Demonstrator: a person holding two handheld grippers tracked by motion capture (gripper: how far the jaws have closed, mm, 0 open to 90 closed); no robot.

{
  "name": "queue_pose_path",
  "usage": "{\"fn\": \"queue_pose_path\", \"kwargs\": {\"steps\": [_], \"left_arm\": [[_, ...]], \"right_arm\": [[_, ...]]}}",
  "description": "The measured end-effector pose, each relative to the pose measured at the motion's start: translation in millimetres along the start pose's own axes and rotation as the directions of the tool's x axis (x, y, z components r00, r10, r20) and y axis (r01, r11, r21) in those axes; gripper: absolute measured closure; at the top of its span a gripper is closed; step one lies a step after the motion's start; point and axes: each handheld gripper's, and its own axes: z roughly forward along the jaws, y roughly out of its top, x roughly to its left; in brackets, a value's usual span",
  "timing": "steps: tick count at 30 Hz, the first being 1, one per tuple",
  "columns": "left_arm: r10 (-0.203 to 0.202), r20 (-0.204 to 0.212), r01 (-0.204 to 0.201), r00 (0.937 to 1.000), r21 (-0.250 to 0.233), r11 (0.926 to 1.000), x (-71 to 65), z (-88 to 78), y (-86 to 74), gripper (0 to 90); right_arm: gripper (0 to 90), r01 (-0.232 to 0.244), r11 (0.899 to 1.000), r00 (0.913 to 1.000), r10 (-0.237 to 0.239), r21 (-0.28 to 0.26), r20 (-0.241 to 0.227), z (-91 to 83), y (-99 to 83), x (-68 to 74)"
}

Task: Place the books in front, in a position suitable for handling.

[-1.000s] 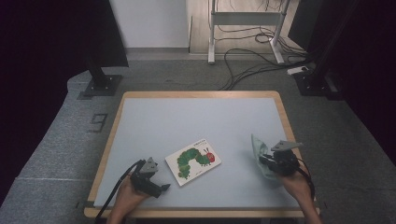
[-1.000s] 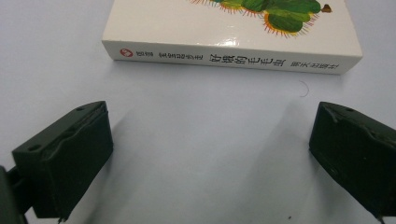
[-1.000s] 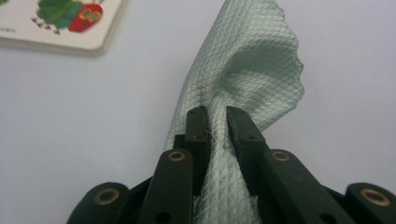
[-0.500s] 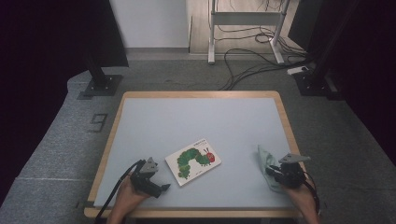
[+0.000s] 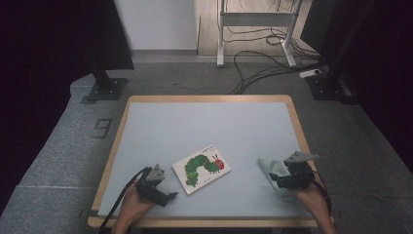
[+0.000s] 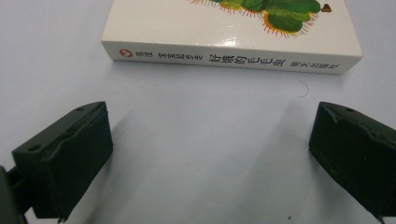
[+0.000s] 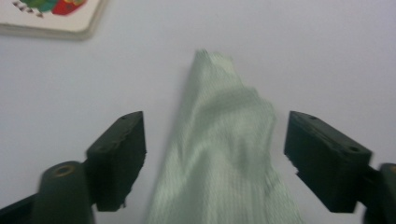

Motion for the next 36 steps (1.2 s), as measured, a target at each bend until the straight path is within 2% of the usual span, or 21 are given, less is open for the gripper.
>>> {"fn": "queue_pose_path", "kwargs": {"steps": [7, 13, 22, 31, 36], "left_arm": [[0.008, 0.001, -0.008, 1.0000, 0.004, 1.0000, -0.9, 1.1, 2.1, 0.0], [0.030, 0.023, -0.031, 0.9993, 0.006, 0.9995, -3.7, 8.2, 10.3, 0.0], [0.053, 0.048, -0.053, 0.9975, 0.006, 0.9986, -4.8, 17.9, 21.3, 0.0], [0.052, 0.045, -0.053, 0.9976, 0.005, 0.9986, -5.0, 19.5, 23.0, 0.0], [0.047, 0.039, -0.047, 0.9981, 0.005, 0.9989, -5.7, 19.7, 23.0, 0.0]], "right_arm": [[10.6, 0.051, 0.999, 0.9982, -0.050, 0.008, -0.034, 23.0, 21.0, 14.0], [1.4, 0.086, 0.996, 0.9939, -0.086, -0.002, -0.069, 42.7, 39.3, 28.7], [0.8, 0.110, 0.994, 0.9852, -0.110, -0.010, -0.131, 74.4, 61.4, 45.5], [0.8, 0.117, 0.993, 0.9757, -0.118, -0.012, -0.185, 103.8, 77.4, 59.9], [0.9, 0.129, 0.992, 0.9671, -0.128, -0.007, -0.220, 121.4, 84.4, 69.2]]}}
